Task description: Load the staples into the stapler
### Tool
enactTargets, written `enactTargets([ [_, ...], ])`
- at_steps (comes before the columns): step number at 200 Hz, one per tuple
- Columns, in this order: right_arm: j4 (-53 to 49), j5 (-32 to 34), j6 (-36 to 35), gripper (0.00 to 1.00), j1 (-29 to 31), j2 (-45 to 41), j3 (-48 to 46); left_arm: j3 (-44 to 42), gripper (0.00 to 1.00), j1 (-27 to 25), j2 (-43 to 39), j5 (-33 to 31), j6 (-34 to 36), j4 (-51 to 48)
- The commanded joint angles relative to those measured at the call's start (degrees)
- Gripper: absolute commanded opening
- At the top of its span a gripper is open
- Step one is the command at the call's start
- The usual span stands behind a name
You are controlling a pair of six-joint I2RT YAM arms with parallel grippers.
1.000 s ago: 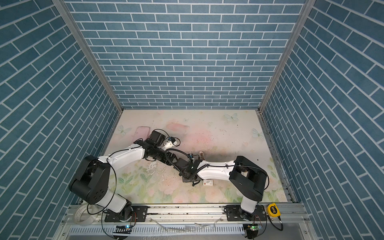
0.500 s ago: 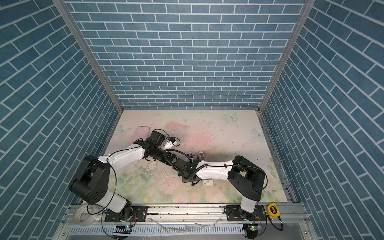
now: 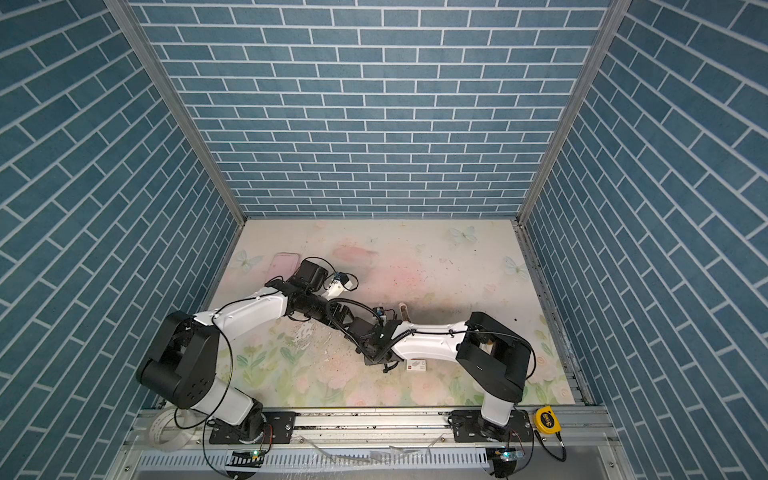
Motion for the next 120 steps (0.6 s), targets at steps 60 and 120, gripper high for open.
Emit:
enactTargets([
  [60,-1.45,3.12,-1.09,0.00,0.49,-1.74,0.19,-0.86,0.78,0.71,0.61,3.47,0.05,0.36],
  [120,-1.01,2.37,-0.99,0.00,0.28,-0.78,1.38,-1.04,0.77,-0.58,6.01,4.73,-0.83,-0.08],
])
